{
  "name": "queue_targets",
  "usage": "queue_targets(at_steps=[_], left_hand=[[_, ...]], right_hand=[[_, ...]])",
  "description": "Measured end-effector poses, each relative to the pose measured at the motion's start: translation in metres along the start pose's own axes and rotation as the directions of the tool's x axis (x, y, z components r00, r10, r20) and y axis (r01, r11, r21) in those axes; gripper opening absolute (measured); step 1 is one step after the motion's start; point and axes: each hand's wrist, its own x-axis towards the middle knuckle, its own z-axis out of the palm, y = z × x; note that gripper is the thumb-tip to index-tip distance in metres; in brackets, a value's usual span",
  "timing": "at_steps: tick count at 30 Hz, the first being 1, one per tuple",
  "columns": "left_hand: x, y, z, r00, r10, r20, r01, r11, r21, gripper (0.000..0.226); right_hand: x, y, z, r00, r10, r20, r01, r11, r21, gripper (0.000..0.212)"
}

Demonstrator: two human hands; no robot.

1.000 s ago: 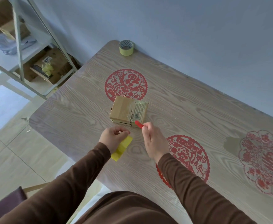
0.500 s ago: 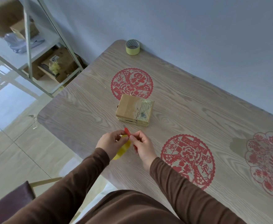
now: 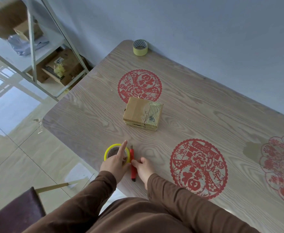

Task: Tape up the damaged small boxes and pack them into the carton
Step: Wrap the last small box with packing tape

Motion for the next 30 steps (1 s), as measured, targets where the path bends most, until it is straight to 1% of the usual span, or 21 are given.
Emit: queue_targets(at_steps=[1,2,3,4,5,6,7,8,9,10,11,12,14,16,18,21,24,26,30], left_hand=[[0.000,-0.004,0.003,1.000,0.011,0.021,-0.011,1.000,0.006,0.091],[0.000,-0.007,0.003,0.999,0.021,0.033,-0.022,1.000,0.009,0.092],[0.001,-0.009,-0.001,0.999,0.025,0.027,-0.025,1.000,0.003,0.092],[0.004,-0.009,-0.007,0.999,0.030,-0.012,-0.030,0.999,-0.025,0.089],[0.010,-0.008,-0.014,0.995,0.051,-0.086,-0.057,0.996,-0.064,0.082],[0.016,-0.007,-0.023,0.978,0.095,-0.187,-0.114,0.989,-0.094,0.075],[0.026,-0.003,-0.032,0.947,0.150,-0.283,-0.182,0.979,-0.091,0.070],[0.039,0.002,-0.040,0.912,0.199,-0.358,-0.235,0.970,-0.060,0.068],[0.052,0.010,-0.046,0.886,0.236,-0.400,-0.264,0.964,-0.016,0.068],[0.066,0.020,-0.051,0.869,0.266,-0.418,-0.279,0.960,0.029,0.072],[0.078,0.031,-0.055,0.862,0.294,-0.412,-0.290,0.954,0.073,0.079],[0.088,0.044,-0.058,0.869,0.319,-0.379,-0.298,0.948,0.114,0.086],[0.105,0.062,-0.058,0.895,0.355,-0.269,-0.311,0.931,0.192,0.095],[0.115,0.068,-0.051,0.908,0.367,-0.201,-0.318,0.917,0.241,0.093],[0.122,0.068,-0.045,0.911,0.365,-0.193,-0.315,0.916,0.247,0.085],[0.126,0.064,-0.039,0.899,0.371,-0.231,-0.313,0.916,0.251,0.079],[0.128,0.063,-0.038,0.890,0.375,-0.261,-0.309,0.914,0.262,0.079],[0.127,0.065,-0.037,0.896,0.354,-0.269,-0.278,0.918,0.283,0.079],[0.129,0.070,-0.034,0.917,0.301,-0.261,-0.218,0.928,0.302,0.086]], right_hand=[[-0.001,0.000,-0.006,0.999,-0.054,0.003,0.054,0.985,-0.164,0.023],[-0.001,-0.001,-0.012,0.994,-0.104,0.016,0.104,0.948,-0.302,0.021],[-0.001,-0.004,-0.020,0.987,-0.158,0.012,0.151,0.911,-0.385,0.015],[0.001,-0.009,-0.029,0.973,-0.227,-0.028,0.196,0.890,-0.411,0.014],[0.002,-0.016,-0.040,0.944,-0.313,-0.102,0.253,0.887,-0.387,0.013],[0.005,-0.025,-0.050,0.895,-0.404,-0.190,0.321,0.878,-0.356,0.013],[0.008,-0.035,-0.061,0.817,-0.506,-0.275,0.397,0.841,-0.367,0.017],[0.013,-0.046,-0.072,0.723,-0.609,-0.327,0.457,0.776,-0.434,0.022],[0.020,-0.055,-0.080,0.636,-0.693,-0.339,0.488,0.702,-0.519,0.029],[0.026,-0.064,-0.088,0.574,-0.754,-0.319,0.499,0.631,-0.594,0.037],[0.031,-0.071,-0.093,0.547,-0.792,-0.272,0.499,0.569,-0.653,0.045],[0.036,-0.076,-0.097,0.543,-0.809,-0.224,0.490,0.522,-0.698,0.050],[0.043,-0.083,-0.101,0.573,-0.806,-0.148,0.458,0.464,-0.758,0.052],[0.049,-0.084,-0.102,0.589,-0.802,-0.101,0.428,0.415,-0.803,0.049],[0.054,-0.084,-0.102,0.589,-0.804,-0.087,0.426,0.400,-0.812,0.043],[0.057,-0.082,-0.100,0.588,-0.804,-0.088,0.424,0.399,-0.813,0.038],[0.059,-0.081,-0.094,0.613,-0.781,-0.117,0.409,0.441,-0.799,0.038],[0.059,-0.082,-0.089,0.635,-0.762,-0.124,0.409,0.468,-0.783,0.040],[0.060,-0.087,-0.082,0.640,-0.755,-0.140,0.430,0.503,-0.750,0.040]])
